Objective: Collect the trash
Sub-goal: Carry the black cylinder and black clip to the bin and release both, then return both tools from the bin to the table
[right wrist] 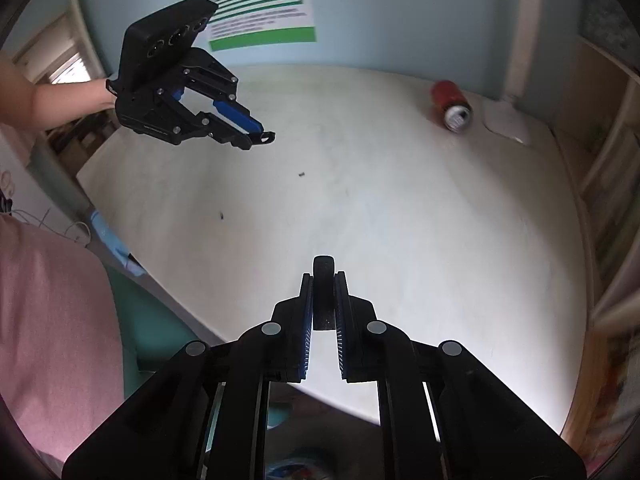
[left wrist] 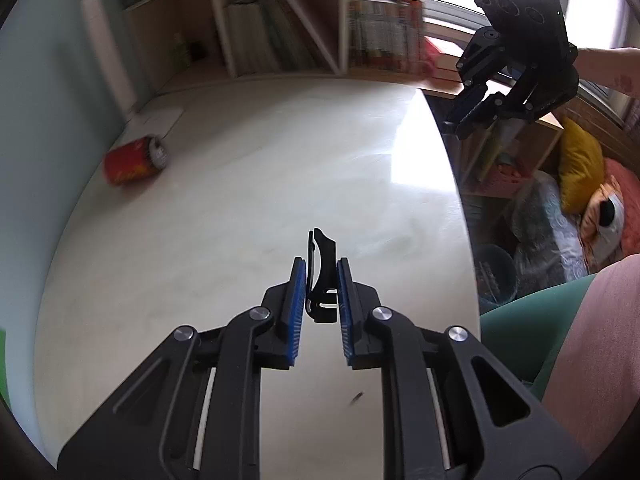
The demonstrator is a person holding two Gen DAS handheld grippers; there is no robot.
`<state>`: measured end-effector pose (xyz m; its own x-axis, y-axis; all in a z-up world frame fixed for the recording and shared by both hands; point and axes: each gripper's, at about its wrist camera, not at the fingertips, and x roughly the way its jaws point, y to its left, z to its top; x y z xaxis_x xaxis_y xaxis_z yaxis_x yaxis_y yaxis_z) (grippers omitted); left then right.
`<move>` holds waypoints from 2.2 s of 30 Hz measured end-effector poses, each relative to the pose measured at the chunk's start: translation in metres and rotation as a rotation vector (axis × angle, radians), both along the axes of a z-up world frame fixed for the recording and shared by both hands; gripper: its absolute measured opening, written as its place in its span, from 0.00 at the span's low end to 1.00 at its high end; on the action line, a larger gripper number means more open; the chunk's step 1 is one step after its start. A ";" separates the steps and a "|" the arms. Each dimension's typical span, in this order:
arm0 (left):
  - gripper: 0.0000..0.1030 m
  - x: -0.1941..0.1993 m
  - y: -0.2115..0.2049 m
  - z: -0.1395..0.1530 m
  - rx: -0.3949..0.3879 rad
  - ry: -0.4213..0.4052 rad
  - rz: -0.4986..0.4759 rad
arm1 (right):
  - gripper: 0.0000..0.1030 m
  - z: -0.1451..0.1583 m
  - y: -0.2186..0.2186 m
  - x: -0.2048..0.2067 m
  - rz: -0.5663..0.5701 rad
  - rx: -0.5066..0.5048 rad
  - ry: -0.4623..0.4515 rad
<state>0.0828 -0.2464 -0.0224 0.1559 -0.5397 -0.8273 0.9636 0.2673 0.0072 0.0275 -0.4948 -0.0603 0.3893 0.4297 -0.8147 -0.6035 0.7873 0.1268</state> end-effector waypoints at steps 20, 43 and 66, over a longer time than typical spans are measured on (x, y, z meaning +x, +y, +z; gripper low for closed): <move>0.14 -0.296 -0.291 -0.134 0.083 0.204 -0.817 | 0.11 -0.130 -0.139 -0.368 -0.859 0.140 0.188; 0.42 -0.434 -0.387 -0.466 0.381 0.270 -0.833 | 0.54 -0.477 -0.192 -0.467 -1.179 0.250 0.442; 0.62 -0.208 -0.212 -0.069 -0.098 0.112 -0.224 | 0.64 -0.128 -0.155 -0.271 -0.722 0.100 0.036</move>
